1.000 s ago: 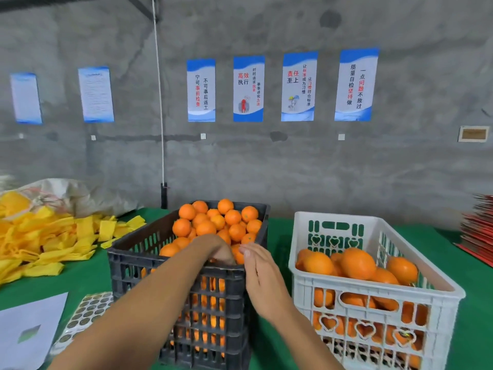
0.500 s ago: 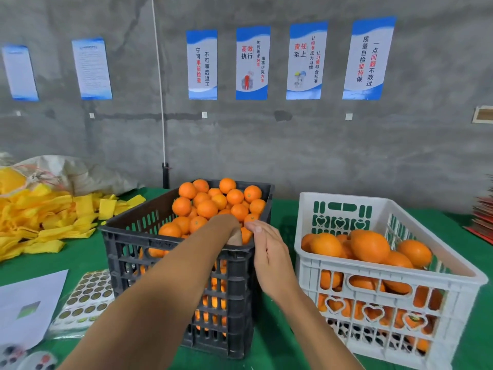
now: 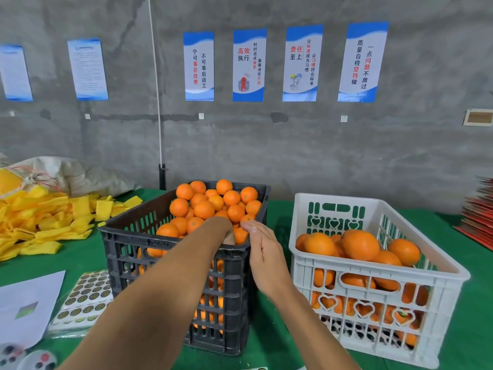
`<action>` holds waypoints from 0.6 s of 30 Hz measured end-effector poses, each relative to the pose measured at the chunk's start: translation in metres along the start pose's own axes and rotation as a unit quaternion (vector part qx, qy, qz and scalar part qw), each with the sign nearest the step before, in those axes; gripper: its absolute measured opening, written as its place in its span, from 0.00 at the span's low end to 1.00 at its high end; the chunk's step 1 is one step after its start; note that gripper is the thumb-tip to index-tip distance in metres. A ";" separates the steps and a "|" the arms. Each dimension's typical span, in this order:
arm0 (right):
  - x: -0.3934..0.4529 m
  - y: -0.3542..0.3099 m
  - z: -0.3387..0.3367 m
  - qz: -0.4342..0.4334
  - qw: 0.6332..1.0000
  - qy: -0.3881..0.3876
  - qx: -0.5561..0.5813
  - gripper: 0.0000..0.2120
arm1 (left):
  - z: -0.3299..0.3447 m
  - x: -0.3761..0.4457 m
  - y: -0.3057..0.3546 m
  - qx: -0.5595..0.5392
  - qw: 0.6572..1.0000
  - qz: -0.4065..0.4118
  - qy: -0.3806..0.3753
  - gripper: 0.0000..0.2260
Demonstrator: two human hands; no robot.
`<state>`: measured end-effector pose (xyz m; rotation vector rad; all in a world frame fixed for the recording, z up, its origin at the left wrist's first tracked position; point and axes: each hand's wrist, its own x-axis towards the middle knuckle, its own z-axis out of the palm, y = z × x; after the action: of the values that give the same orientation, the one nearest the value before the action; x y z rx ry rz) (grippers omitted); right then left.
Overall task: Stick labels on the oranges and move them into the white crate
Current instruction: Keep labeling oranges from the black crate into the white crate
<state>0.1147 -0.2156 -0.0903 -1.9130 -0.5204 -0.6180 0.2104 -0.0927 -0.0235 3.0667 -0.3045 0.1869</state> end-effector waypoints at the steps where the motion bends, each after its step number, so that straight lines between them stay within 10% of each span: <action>1: 0.000 -0.001 0.000 0.002 1.000 -0.002 0.002 0.21 | 0.002 -0.002 0.000 0.059 0.997 0.033 -0.026 0.22; 4: 0.002 -0.007 -0.007 0.002 0.999 -0.029 -0.016 0.20 | -0.015 -0.022 0.008 0.106 0.987 -0.052 -0.112 0.22; 12: 0.000 -0.042 -0.050 0.047 0.997 0.028 0.050 0.23 | -0.045 -0.098 0.043 -0.097 0.942 0.032 0.320 0.25; 18: -0.060 -0.035 -0.076 0.024 0.996 0.048 0.075 0.27 | 0.007 -0.152 0.082 -0.295 0.874 0.155 0.353 0.28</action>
<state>0.0329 -0.2769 -0.0765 -1.7395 -0.4458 -0.6197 0.0473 -0.1447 -0.0463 2.1407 -0.6464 0.9844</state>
